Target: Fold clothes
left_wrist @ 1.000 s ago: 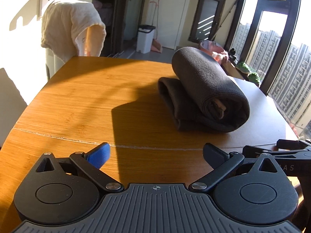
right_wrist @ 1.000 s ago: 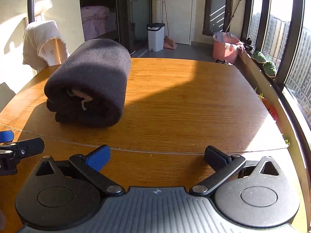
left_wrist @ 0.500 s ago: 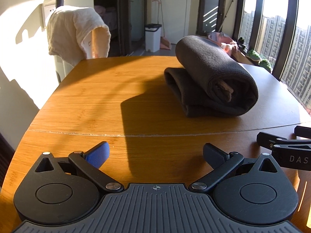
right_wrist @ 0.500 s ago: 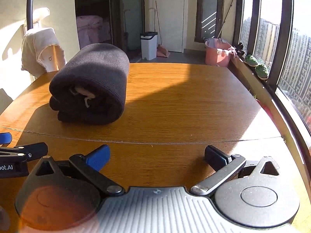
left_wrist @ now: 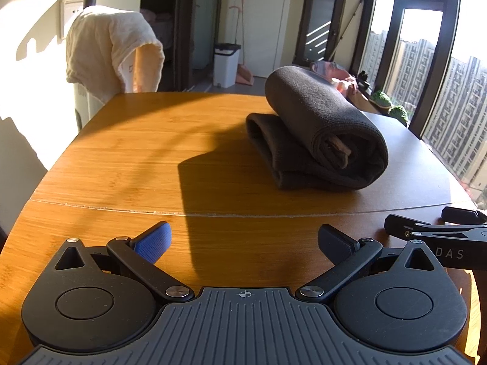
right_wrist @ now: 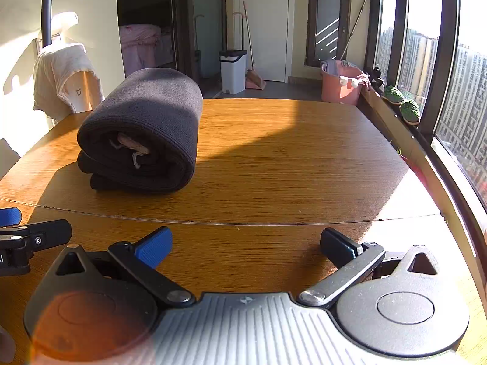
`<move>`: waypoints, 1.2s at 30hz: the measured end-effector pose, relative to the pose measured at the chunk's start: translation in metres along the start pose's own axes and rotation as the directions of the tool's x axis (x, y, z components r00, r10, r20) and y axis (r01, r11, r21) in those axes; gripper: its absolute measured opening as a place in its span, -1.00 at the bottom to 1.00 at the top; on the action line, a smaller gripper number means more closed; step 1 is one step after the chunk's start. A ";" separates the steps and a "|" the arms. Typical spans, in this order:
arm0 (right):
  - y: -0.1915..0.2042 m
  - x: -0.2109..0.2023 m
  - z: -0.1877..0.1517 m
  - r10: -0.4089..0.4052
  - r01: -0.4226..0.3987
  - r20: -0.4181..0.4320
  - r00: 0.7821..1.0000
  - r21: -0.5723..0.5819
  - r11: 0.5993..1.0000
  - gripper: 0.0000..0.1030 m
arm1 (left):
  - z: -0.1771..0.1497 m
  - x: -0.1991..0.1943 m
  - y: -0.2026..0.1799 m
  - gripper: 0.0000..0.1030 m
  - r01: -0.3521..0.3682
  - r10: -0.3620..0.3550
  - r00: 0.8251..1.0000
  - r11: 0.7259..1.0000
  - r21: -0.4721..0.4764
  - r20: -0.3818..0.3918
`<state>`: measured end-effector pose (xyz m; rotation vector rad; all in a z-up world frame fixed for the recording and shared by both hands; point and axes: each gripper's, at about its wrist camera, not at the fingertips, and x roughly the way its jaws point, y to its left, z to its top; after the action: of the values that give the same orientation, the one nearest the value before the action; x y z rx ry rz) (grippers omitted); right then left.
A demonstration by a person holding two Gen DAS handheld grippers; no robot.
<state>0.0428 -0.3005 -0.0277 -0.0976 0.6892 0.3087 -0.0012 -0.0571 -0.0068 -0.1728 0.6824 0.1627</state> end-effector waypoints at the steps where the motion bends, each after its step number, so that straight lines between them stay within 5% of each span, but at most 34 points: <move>1: 0.000 0.000 0.000 0.000 0.000 0.000 1.000 0.000 1.000 1.00 | 0.000 0.000 0.001 1.00 0.004 -0.004 1.000 1.000 -0.004 0.001; 19: -0.001 0.001 0.000 -0.003 0.003 0.000 1.000 0.002 1.000 1.00 | -0.001 0.000 -0.003 1.00 0.070 -0.070 0.998 0.997 0.018 0.002; 36: 0.002 0.005 0.003 0.009 -0.009 0.000 1.000 -0.008 1.000 1.00 | 0.000 0.004 -0.008 1.00 -0.064 0.065 0.998 0.997 0.043 -0.016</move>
<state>0.0470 -0.2967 -0.0286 -0.1015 0.6884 0.3204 0.0035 -0.0645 -0.0091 -0.1117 0.7082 0.2090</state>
